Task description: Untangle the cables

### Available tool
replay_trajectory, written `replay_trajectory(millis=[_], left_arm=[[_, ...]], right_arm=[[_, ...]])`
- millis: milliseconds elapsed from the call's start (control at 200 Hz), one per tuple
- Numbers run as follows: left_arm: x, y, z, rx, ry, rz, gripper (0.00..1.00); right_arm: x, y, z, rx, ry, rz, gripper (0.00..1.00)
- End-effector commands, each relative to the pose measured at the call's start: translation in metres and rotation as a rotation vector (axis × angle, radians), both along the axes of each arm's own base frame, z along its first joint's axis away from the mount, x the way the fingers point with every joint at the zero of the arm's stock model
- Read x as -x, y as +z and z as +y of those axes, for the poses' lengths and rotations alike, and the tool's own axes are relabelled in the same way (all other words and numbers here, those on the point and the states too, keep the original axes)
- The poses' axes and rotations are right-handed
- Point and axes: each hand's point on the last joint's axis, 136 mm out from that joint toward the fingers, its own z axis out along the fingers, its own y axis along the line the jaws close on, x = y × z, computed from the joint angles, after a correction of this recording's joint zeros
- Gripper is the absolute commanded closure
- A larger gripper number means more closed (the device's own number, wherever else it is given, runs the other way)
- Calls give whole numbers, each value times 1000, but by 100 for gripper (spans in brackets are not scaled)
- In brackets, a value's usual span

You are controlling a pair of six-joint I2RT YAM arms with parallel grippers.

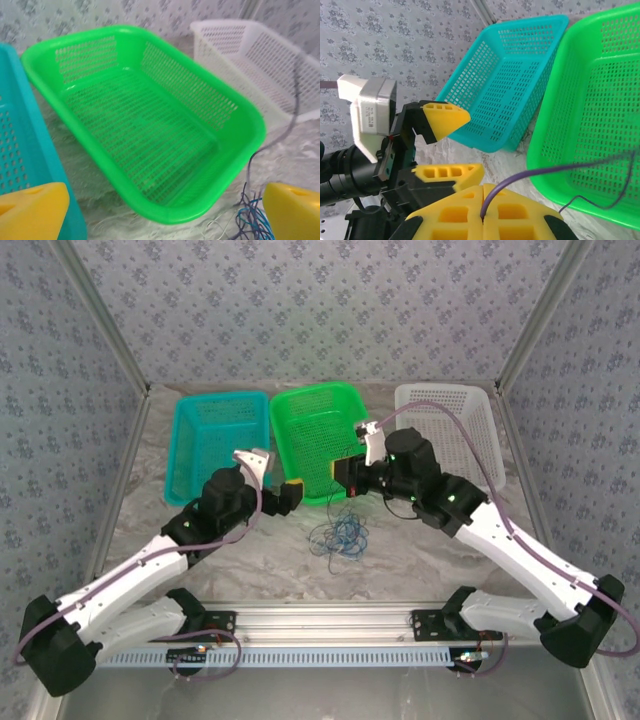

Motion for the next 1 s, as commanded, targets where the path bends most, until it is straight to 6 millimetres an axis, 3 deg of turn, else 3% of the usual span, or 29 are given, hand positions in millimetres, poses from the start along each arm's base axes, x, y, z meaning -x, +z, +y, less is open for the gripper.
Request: replay_trajectory(millis=[0, 65, 75, 100, 305, 695, 994], left_arm=[[8, 53, -19, 155, -121, -160, 1], [17, 58, -31, 185, -199, -158, 1], [18, 57, -33, 187, -211, -155, 1], [20, 57, -36, 194, -237, -149, 1], [37, 53, -64, 224, -359, -113, 1], [53, 68, -116, 288, -480, -163, 0], [49, 51, -142, 278, -505, -129, 1]], right_arm=[[5, 5, -8, 57, 17, -28, 99], [5, 11, -11, 55, 11, -53, 98], [4, 23, -12, 39, 6, -76, 98], [4, 32, -14, 31, -2, -97, 98], [6, 68, -21, 10, -10, -193, 96], [0, 101, -22, -17, -33, -270, 97], [-2, 130, -32, -66, -86, -343, 97]])
